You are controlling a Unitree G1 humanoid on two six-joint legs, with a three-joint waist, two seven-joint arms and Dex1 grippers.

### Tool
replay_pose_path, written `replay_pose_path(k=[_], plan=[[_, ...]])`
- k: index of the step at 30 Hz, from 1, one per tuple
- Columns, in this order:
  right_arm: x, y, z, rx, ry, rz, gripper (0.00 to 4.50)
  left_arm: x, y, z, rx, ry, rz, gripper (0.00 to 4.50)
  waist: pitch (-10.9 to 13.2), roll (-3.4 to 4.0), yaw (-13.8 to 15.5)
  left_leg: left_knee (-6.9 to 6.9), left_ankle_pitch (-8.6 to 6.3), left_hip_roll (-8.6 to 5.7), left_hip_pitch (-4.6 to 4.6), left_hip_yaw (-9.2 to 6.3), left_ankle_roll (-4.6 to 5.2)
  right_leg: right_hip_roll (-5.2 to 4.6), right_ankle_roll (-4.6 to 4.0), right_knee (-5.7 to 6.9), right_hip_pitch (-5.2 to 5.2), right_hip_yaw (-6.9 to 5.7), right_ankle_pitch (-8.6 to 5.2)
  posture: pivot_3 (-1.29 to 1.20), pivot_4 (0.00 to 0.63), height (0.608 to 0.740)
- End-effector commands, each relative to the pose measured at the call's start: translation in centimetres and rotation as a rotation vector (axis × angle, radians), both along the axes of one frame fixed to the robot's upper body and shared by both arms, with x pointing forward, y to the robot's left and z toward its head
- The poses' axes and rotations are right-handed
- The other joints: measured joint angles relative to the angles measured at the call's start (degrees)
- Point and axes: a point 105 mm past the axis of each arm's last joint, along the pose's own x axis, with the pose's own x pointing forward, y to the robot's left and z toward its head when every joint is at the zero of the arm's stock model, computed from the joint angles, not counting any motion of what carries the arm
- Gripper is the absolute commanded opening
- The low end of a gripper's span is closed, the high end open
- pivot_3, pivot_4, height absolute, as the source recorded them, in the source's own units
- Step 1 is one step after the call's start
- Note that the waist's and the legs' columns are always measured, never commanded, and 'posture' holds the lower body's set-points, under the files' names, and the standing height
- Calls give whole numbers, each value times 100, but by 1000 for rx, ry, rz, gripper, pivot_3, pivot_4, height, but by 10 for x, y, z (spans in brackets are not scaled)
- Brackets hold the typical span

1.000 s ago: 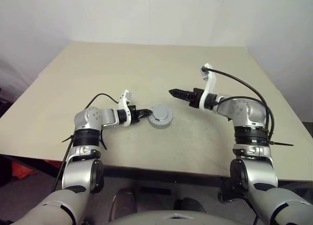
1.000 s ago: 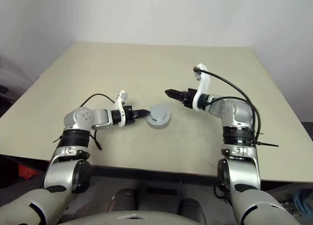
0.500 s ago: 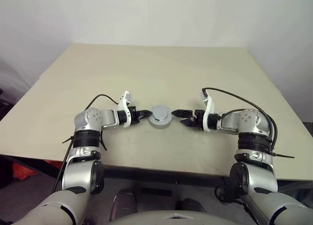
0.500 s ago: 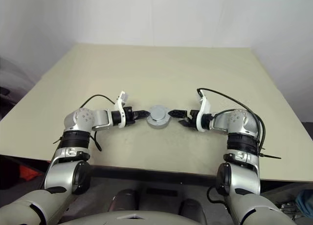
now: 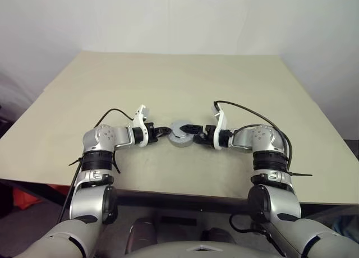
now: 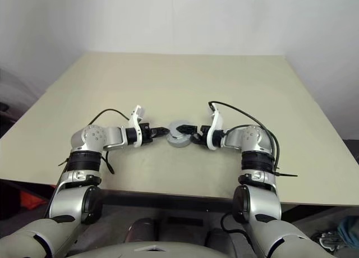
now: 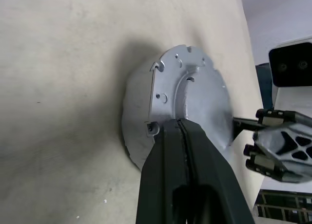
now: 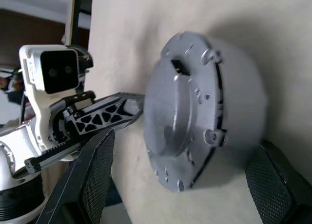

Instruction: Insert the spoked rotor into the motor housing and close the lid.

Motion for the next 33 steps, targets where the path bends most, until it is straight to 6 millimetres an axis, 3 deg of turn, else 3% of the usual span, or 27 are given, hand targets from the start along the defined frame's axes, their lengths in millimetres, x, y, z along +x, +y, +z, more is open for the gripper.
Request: replay_pose_path(k=[1, 5, 10, 13, 19, 28, 33], plan=[[9, 16, 27, 100, -53, 9, 4484, -9, 5, -24, 79, 89, 7, 0, 0, 0, 4, 0, 0, 0, -4, 0, 0, 0, 0, 0, -4, 0, 0, 0, 0, 740], [12, 25, 32, 129, -56, 4, 4484, -9, 6, -24, 82, 90, 8, 0, 0, 1, 15, 0, 1, -2, -23, 0, -2, -2, -2, -1, -15, 0, 2, 0, 0, 740], [16, 27, 23, 100, -65, -37, 4484, -8, 5, -23, 88, 84, 8, 0, 1, 2, 20, 0, 1, -1, -26, 0, -2, -1, 0, -1, -18, -1, 1, 0, 0, 740], [18, 20, 17, 55, -66, -58, 3868, -7, 6, -23, 90, 83, 11, 0, 1, 2, 35, 0, 1, -3, -29, 0, -2, -3, 1, -1, -18, -1, 1, 0, 0, 740], [22, 16, 17, 16, -80, -71, 2061, -6, 7, -23, 93, 84, 14, 0, 2, 3, 70, 0, 2, -2, -31, 0, -4, -3, 6, -2, -16, -1, 0, 0, 0, 740], [35, 6, 16, 20, -83, -169, 2064, -1, 9, -19, 80, 26, 44, 0, 2, 3, 62, 0, 5, -1, -28, 0, -9, -2, 37, 0, -15, 0, -9, 0, 0, 740], [52, 4, 41, 170, -84, -271, 2064, 12, 20, -1, 9, -77, 128, 0, 17, 6, 36, 0, 5, 0, -44, 0, -9, -2, 54, 1, -34, 0, -8, 0, 0, 740]])
